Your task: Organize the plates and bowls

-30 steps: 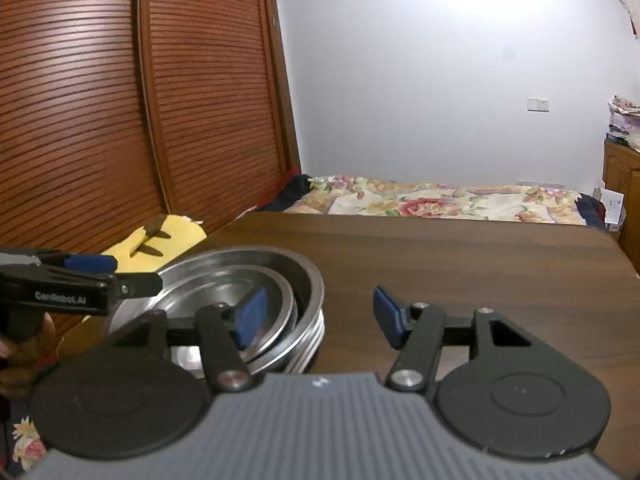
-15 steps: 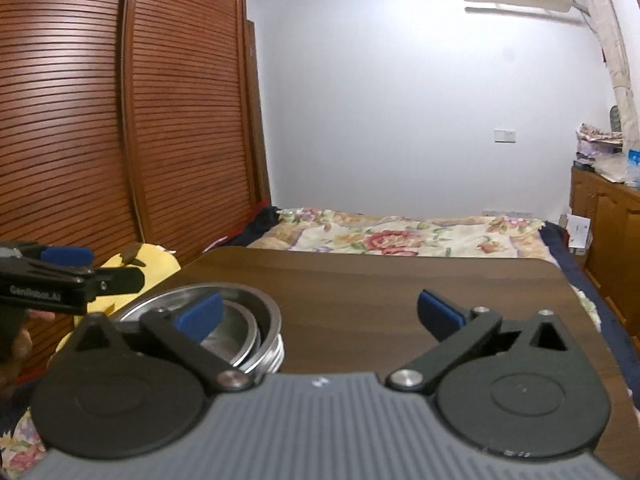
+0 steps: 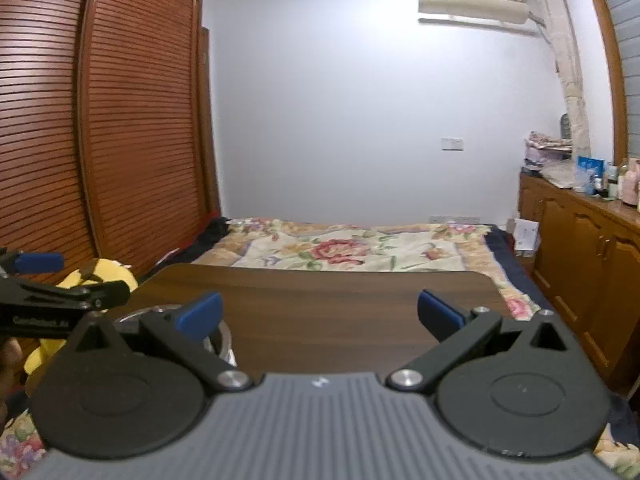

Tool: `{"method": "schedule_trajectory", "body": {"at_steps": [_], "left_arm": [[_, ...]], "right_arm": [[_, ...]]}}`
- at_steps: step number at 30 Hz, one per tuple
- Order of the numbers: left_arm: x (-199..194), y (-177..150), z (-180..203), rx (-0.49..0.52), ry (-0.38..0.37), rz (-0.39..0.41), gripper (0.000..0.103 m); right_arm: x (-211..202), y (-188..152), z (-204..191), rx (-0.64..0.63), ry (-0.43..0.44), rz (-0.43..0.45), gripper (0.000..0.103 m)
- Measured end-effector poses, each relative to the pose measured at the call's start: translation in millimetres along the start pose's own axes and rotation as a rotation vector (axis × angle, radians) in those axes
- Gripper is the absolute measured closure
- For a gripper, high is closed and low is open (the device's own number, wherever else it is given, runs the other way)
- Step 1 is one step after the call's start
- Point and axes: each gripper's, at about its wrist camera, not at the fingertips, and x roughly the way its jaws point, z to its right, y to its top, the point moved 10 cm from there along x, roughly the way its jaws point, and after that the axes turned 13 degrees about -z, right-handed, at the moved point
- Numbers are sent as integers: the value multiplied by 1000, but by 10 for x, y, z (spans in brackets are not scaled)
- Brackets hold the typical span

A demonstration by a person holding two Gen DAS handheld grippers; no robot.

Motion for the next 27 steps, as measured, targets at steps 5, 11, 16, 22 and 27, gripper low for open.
{"method": "schedule_trajectory", "body": {"at_steps": [5,11,16,22,27], "left_arm": [[-95,50,64,-6,-8,9,0],[-186,32,61,-12,15,9,0],[-198,-51,41,-15,21,-5,0],[-152,-222,0,-24,27,-37,0],[-75,-391,-56,-26,37,-68,0]], "right_arm": [[-54,6,48,2,-42,-1,0],[-128,19,51,-9,-64,7,0],[-179,12,52,-7,-64,12,0],[-153,-68,59,-6,-72,-4,0],[-115,-196,64,5,-69,-29,0]]}}
